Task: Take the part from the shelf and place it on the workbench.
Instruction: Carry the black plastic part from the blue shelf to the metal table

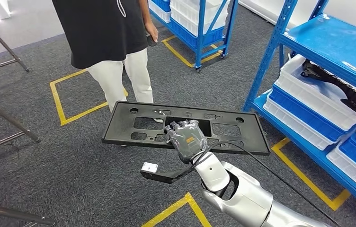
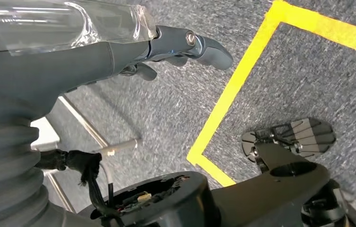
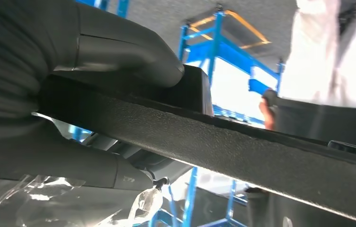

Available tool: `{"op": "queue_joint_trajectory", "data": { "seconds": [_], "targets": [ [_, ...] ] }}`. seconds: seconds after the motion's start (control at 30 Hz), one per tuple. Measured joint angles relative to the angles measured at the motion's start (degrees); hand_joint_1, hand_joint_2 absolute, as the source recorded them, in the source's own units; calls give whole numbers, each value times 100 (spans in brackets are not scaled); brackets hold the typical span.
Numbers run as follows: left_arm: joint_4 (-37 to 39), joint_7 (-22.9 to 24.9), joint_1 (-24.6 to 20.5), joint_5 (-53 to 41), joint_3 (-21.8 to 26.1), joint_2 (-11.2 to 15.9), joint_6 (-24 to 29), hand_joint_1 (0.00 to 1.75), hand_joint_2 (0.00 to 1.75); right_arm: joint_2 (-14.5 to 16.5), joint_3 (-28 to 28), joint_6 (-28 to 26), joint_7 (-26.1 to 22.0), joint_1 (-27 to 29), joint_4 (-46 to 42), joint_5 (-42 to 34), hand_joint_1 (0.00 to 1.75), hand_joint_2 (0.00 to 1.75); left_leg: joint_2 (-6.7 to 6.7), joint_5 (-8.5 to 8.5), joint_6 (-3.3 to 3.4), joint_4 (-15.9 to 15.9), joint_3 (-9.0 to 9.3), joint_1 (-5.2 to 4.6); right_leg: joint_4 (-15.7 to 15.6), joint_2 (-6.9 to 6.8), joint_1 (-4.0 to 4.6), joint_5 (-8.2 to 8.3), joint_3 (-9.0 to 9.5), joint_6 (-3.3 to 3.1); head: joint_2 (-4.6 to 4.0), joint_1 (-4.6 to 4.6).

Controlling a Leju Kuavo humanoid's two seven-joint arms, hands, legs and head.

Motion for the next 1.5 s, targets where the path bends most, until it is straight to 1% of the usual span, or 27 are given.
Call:
{"op": "queue_joint_trajectory", "data": {
  "seconds": [0.07,0.13,0.17,0.23,0.3,0.37,0.4,0.43,0.53,0.6,0.67,0.73,0.8,0.83,0.87,0.9,0.93,0.97,1.03,1.1,1.17,1.23,1.3,1.37,1.4,1.43,1.5],
  "targets": [
    [0,-1,-9,1,1,-1,0,0,175,-2,2,4,-2,1,-1,-3,175,175,-121,1,-57,33,-67,2,-407,216,-33,131,151,-11,0,-9],
    [0,-2,-9,1,1,0,0,0,175,-2,3,9,-3,7,-2,-9,175,175,-244,27,-120,39,-132,26,-413,150,-22,128,136,-58,0,-21],
    [0,-2,-3,0,1,0,1,0,175,2,3,10,-3,6,-2,-10,175,175,-221,11,-150,62,-157,33,-417,78,-14,132,145,-87,0,-27],
    [0,-2,-5,-1,1,-3,2,0,175,13,1,14,1,-10,-3,-10,175,175,47,-180,-206,418,-326,18,-434,-71,-12,135,174,-157,0,-62],
    [0,-4,-41,-2,2,-7,3,0,175,14,-1,25,2,-13,-3,-9,175,175,373,-543,-240,1247,-713,4,-436,-228,21,122,190,-201,0,-94],
    [0,-8,-79,-4,3,-6,3,0,175,8,1,43,-3,-8,-2,-11,175,175,466,-737,-238,1871,-1004,1,-436,-388,60,112,191,-219,0,-94],
    [0,-9,-83,-5,4,-5,2,0,175,7,1,52,-9,-8,-2,-12,175,175,480,-690,-220,1859,-985,-6,-436,-456,76,107,193,-225,0,-93],
    [0,-8,-76,-7,5,-5,1,0,175,8,1,57,-15,-11,-3,-13,175,175,502,-550,-189,1609,-846,-20,-436,-514,90,101,199,-230,0,-93],
    [0,-1,-32,-9,5,-3,-5,0,175,15,1,70,-28,-21,-12,-17,175,175,837,-91,-23,345,-183,-163,-443,-660,131,83,211,-227,0,-92],
    [0,0,-10,-9,4,-1,-15,0,175,17,1,84,-31,-19,-15,-22,175,175,953,-48,39,58,-55,-244,-452,-766,153,77,208,-208,0,-96],
    [0,1,21,-8,4,2,-25,0,175,21,2,96,-38,-22,-19,-26,175,175,828,-12,73,11,-50,-227,-458,-851,158,51,223,-175,0,-99],
    [0,2,30,-8,4,3,-39,0,175,23,3,99,-44,-33,-29,-26,175,175,703,33,122,-60,-6,-179,-224,-678,145,-117,144,-137,0,-102],
    [0,1,16,-8,4,-1,-57,0,175,19,4,101,-49,-33,-39,-23,175,175,579,49,149,-89,20,-143,502,-390,129,-470,-189,-111,0,-102],
    [0,1,16,-7,4,-3,-67,0,175,13,6,102,-50,-28,-42,-22,175,175,511,48,153,-87,23,-132,936,-318,124,-630,-411,-98,0,-101],
    [0,1,21,-5,4,-4,-73,0,175,7,7,102,-50,-20,-42,-22,175,175,438,46,153,-84,26,-119,1236,-289,115,-700,-577,-80,0,-102],
    [0,2,25,-5,4,-5,-76,0,175,0,8,102,-50,-13,-42,-22,175,175,360,43,148,-78,33,-102,1321,-279,101,-655,-644,-60,0,-102],
    [0,2,27,-5,4,-5,-78,0,175,-4,8,102,-49,-10,-42,-22,175,175,284,35,136,-67,42,-81,1177,-273,82,-504,-597,-37,0,-102],
    [0,2,22,-5,4,-5,-78,0,175,-5,8,102,-50,-11,-42,-22,175,175,203,16,109,-43,51,-53,786,-241,48,-262,-427,-2,0,-101],
    [3,1,10,-5,4,-1,-75,0,175,-7,10,102,-52,-17,-43,-21,175,175,59,-31,29,36,20,-16,-16,-1,-47,90,-66,76,0,-81],
    [7,0,5,-4,5,3,-73,0,175,-9,16,103,-57,-16,-45,-20,175,175,-62,-39,-49,87,-56,-2,-334,157,-85,167,56,84,0,-67],
    [7,0,9,-3,7,3,-75,0,175,-7,20,105,-62,-17,-46,-19,175,175,-127,-28,-98,87,-104,18,-327,52,-59,162,42,8,0,-73],
    [7,0,9,-2,7,2,-78,0,175,3,22,107,-65,-34,-48,-14,175,175,74,-132,-141,276,-203,12,-327,-60,-48,156,58,-73,0,-88],
    [7,0,-18,0,8,1,-80,0,175,12,23,111,-79,-51,-50,-5,175,175,370,-440,-180,974,-535,-8,-332,-187,-22,146,73,-132,0,-99],
    [7,0,-65,2,11,1,-81,0,175,15,28,120,-98,-57,-50,3,175,175,462,-733,-185,1799,-939,-12,-332,-330,19,129,78,-162,0,-97],
    [7,0,-81,1,14,2,-81,0,175,17,32,126,-107,-61,-52,8,175,175,471,-754,-168,1967,-1026,-18,-331,-399,38,120,83,-174,0,-96],
    [7,1,-83,-1,15,2,-81,0,175,21,36,132,-118,-67,-61,13,175,175,479,-662,-138,1883,-985,-32,-331,-460,53,109,95,-184,0,-95],
    [7,4,-54,-4,15,2,-81,0,175,35,38,142,-136,-98,-97,17,175,175,584,-258,-41,1112,-610,-107,-336,-561,68,79,137,-195,0,-92]
  ]
}}
